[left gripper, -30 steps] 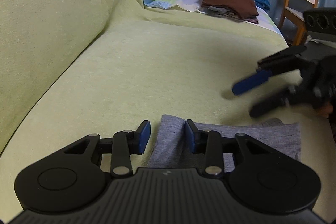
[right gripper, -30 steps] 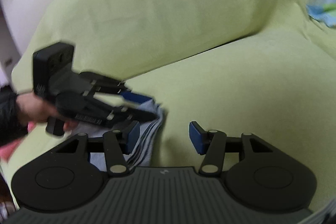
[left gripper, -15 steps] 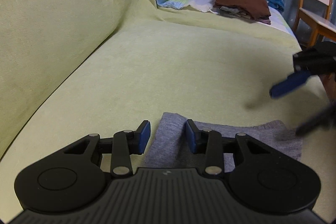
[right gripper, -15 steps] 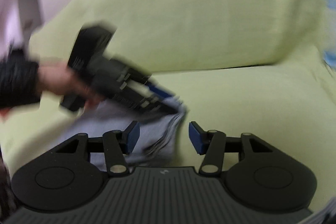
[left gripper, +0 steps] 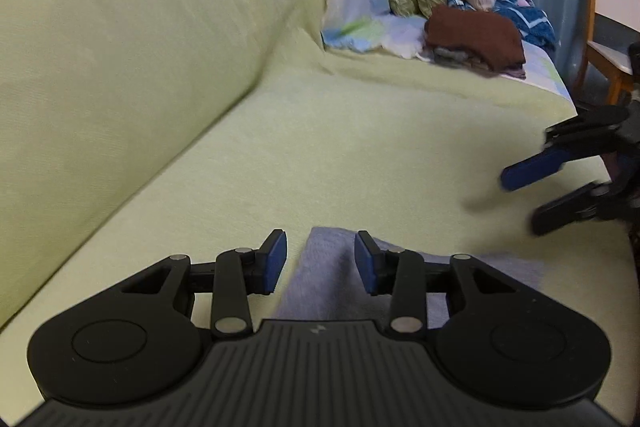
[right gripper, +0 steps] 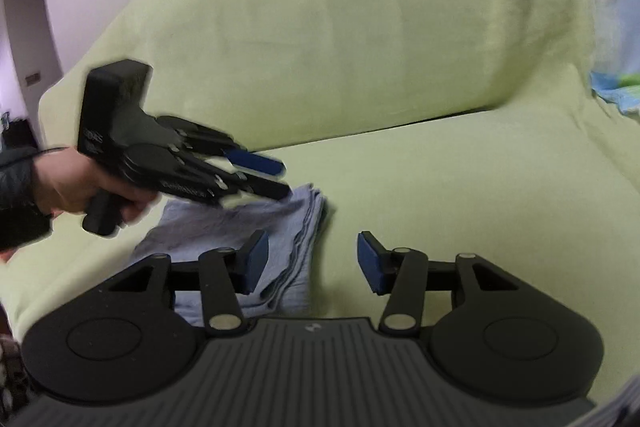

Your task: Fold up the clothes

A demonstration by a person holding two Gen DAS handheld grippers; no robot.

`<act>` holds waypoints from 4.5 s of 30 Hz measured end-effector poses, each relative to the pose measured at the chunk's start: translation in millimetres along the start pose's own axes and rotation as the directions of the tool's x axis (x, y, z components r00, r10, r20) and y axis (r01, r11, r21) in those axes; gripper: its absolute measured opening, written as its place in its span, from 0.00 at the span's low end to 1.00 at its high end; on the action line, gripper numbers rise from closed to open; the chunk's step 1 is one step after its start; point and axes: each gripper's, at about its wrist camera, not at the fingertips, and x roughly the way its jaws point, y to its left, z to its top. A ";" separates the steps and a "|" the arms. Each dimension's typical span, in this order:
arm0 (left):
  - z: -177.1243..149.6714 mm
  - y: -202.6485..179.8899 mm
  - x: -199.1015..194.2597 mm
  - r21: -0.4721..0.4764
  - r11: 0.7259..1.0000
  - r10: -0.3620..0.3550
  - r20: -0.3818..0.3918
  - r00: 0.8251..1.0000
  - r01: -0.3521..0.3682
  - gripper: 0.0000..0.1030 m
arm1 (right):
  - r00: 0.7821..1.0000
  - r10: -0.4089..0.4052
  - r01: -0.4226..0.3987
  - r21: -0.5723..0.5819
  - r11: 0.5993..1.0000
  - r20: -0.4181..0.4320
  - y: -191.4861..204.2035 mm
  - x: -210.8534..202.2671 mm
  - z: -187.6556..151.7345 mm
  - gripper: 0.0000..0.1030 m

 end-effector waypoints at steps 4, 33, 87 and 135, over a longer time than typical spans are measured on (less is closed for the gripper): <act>-16.8 -64.2 -27.3 0.155 0.988 0.015 -0.002 1.000 -0.015 0.44 | 0.998 -0.056 0.057 0.056 0.997 -0.022 -12.8 0.8 -1.7 0.43; -13.1 -122.0 -22.2 0.102 0.990 0.102 0.005 0.995 -0.102 0.07 | 0.999 0.027 -0.025 0.062 0.998 -0.031 -7.0 12.6 -10.4 0.43; -67.4 -146.4 -89.4 -0.012 0.936 0.351 -0.005 0.936 -0.351 0.54 | 1.000 0.010 -0.010 -0.064 0.998 -0.003 6.7 -13.7 0.4 0.57; -135.2 -120.5 -102.6 -0.280 0.833 0.455 -0.144 0.879 -0.478 0.55 | 0.982 -0.151 0.137 -0.120 0.983 -0.110 24.7 35.8 -8.1 0.72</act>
